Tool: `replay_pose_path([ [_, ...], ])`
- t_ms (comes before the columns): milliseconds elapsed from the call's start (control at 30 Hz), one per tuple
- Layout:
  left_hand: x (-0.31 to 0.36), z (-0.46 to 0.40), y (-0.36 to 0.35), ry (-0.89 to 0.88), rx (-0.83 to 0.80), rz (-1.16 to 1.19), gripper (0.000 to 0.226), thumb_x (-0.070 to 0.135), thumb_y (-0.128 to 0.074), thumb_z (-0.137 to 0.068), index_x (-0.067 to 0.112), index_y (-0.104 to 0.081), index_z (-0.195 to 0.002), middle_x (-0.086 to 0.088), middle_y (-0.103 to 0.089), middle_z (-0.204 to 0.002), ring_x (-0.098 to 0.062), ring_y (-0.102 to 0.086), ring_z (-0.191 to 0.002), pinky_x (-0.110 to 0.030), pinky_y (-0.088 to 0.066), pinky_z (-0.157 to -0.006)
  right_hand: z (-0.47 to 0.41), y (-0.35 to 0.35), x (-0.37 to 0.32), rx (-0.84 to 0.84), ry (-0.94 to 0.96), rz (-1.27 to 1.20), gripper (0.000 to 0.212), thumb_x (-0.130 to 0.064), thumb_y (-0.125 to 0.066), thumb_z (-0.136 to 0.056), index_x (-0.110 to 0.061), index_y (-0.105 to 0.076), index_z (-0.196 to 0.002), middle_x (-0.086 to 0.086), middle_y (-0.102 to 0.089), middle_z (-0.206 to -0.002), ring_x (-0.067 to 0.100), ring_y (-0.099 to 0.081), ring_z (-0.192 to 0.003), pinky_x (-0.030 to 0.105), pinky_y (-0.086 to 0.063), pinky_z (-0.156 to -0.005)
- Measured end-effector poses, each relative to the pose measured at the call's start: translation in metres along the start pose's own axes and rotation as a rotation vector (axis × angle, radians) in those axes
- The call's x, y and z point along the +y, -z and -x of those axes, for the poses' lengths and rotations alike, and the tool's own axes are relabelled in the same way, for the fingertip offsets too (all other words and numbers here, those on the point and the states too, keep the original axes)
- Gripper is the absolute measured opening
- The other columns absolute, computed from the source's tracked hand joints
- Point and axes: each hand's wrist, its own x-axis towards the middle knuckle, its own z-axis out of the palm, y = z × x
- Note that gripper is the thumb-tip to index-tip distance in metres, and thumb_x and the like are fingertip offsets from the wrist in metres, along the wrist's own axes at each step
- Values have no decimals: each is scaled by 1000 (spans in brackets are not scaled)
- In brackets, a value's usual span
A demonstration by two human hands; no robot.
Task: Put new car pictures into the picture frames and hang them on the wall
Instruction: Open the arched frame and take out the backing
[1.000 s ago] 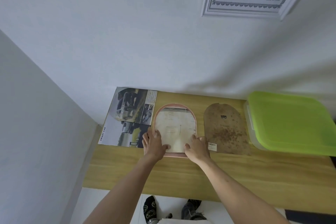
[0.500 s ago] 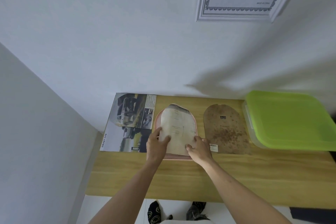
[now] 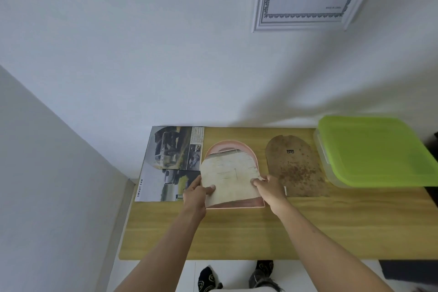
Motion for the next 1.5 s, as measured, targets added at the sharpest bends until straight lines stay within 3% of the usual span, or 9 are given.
replay_pose_path([
  [100, -2, 8, 2, -90, 14, -143, 66, -11, -69, -78, 22, -57, -134, -1, -70, -108, -26, -68, -93, -43, -59, -82, 0, 8, 5, -7, -27, -148, 38, -19, -72, -81, -11, -64, -117, 4, -67, -117, 24, -63, -104, 41, -52, -93],
  [200, -4, 14, 3, -173, 30, -287, 54, -3, -68, -82, 25, -62, -128, 1, -64, -73, -23, -68, -78, -37, -60, -76, 4, 23, 11, -76, -21, -185, 28, -2, -71, -75, -11, -67, -101, 11, -72, -101, 24, -68, -85, 39, -57, -72],
  [333, -11, 17, 3, -189, 1, -364, 37, 4, -69, -83, 26, -70, -112, -6, -73, -94, -26, -71, -87, -41, -60, -80, 12, 44, 25, -188, -36, -180, 40, 4, -69, -77, -20, -65, -109, 6, -72, -101, 21, -69, -82, 33, -57, -69],
  [467, -23, 24, -7, -199, -24, -425, 21, -2, -64, -83, 14, -70, -95, -10, -73, -95, -27, -70, -87, -42, -60, -77, 11, 67, 46, -165, -45, -184, 35, -4, -68, -79, -24, -67, -108, 8, -72, -96, 20, -66, -79, 34, -58, -71],
  [667, -51, 42, -47, -215, -120, -545, 20, -7, -61, -81, 6, -64, -97, -15, -70, -97, -29, -69, -89, -40, -60, -72, 4, 116, 83, -166, -62, -191, 28, -1, -68, -80, -15, -71, -104, 16, -76, -97, 27, -69, -79, 43, -58, -81],
  [833, -88, 59, -100, -206, -147, -638, 19, -6, -63, -78, 4, -65, -94, -15, -70, -92, -30, -71, -81, -42, -61, -70, 4, 178, 120, -157, -83, -146, 25, 6, -62, -82, -4, -68, -104, 13, -72, -84, 21, -63, -70, 27, -56, -59],
  [1133, -158, 79, -208, -100, -230, -795, 19, -14, -56, -74, -1, -64, -87, -20, -70, -90, -33, -71, -79, -39, -62, -62, -22, 286, 196, -155, -160, 31, 22, 6, -68, -81, -1, -65, -101, 12, -70, -78, 18, -62, -58, 28, -54, -54],
  [1200, -175, 84, -228, -71, -235, -825, 19, -15, -55, -75, 1, -61, -83, -23, -69, -92, -36, -71, -78, -42, -62, -63, -28, 305, 209, -137, -168, 70, 24, 6, -68, -79, 0, -64, -102, 14, -73, -84, 21, -65, -63, 33, -58, -59],
  [1500, -227, 98, -289, -139, -190, -973, 22, -15, -57, -77, 6, -58, -71, -14, -68, -83, -32, -72, -72, -41, -62, -64, -43, 353, 239, 19, -55, 350, 31, -14, -66, -86, -20, -52, -114, -4, -62, -98, 9, -61, -82, 24, -49, -62],
])
